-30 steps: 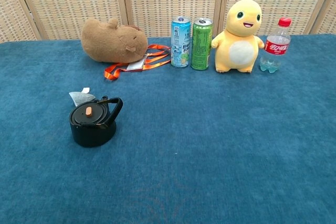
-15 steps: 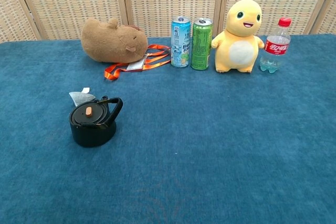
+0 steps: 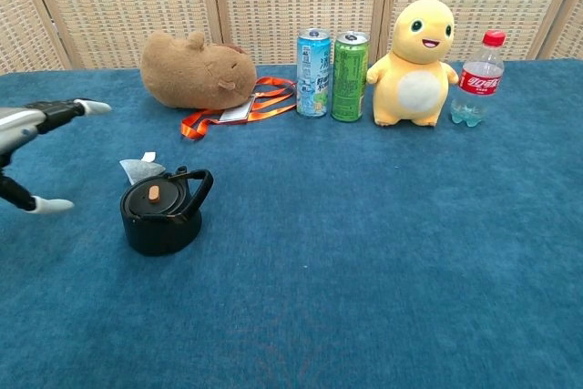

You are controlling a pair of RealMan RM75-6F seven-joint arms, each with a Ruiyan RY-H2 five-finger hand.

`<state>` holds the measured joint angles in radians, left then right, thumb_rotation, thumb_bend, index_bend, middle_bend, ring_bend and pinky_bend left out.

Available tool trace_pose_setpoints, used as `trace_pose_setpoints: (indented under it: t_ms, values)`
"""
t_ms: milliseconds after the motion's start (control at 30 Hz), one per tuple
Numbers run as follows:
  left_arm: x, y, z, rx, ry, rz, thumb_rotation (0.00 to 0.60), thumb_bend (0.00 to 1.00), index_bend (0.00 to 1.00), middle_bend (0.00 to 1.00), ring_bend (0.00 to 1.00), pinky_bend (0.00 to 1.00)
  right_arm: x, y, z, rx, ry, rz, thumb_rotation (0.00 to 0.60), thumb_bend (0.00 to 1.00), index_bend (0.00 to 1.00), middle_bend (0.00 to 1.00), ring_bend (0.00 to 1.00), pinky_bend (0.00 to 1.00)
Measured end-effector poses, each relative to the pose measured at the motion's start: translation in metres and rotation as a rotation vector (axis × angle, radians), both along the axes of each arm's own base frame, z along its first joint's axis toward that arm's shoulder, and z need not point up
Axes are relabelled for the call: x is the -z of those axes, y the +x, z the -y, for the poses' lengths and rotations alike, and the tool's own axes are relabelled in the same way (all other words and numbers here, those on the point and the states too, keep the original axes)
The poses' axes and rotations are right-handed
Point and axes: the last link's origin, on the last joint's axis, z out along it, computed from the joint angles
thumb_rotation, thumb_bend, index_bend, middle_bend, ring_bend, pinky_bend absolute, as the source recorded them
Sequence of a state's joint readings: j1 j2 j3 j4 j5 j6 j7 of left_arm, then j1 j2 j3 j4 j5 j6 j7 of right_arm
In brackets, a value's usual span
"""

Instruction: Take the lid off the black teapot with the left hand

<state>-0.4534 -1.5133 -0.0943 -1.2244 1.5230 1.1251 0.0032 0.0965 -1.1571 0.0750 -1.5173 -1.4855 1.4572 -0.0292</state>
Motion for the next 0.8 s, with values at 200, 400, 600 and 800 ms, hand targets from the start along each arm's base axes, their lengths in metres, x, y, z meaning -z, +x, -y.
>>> trace_pose_setpoints:
  t_ms: [200, 400, 600, 800]
  values:
    - [0.021, 0.013, -0.012, 0.024, -0.019, 0.002, 0.600, 0.22, 0.00, 0.00, 0.00, 0.00, 0.001, -0.003, 0.003, 0.014, 0.003, -0.001, 0.600, 0.00, 0.00, 0.00, 0.00, 0.00]
    - [0.035, 0.026, -0.017, 0.054, -0.035, -0.012, 0.600, 0.22, 0.00, 0.00, 0.00, 0.00, 0.000, -0.003, 0.003, 0.015, 0.002, 0.003, 0.600, 0.00, 0.00, 0.00, 0.00, 0.00]
    - [0.045, 0.039, -0.015, 0.088, -0.058, -0.030, 0.600, 0.22, 0.00, 0.00, 0.00, 0.00, 0.000, -0.003, 0.003, 0.014, 0.003, 0.006, 0.600, 0.00, 0.00, 0.00, 0.00, 0.00]
    - [0.053, 0.057, -0.003, 0.125, -0.105, -0.005, 0.600, 0.22, 0.00, 0.00, 0.00, 0.00, -0.002, -0.003, 0.002, 0.012, -0.002, 0.013, 0.600, 0.00, 0.00, 0.00, 0.00, 0.00]
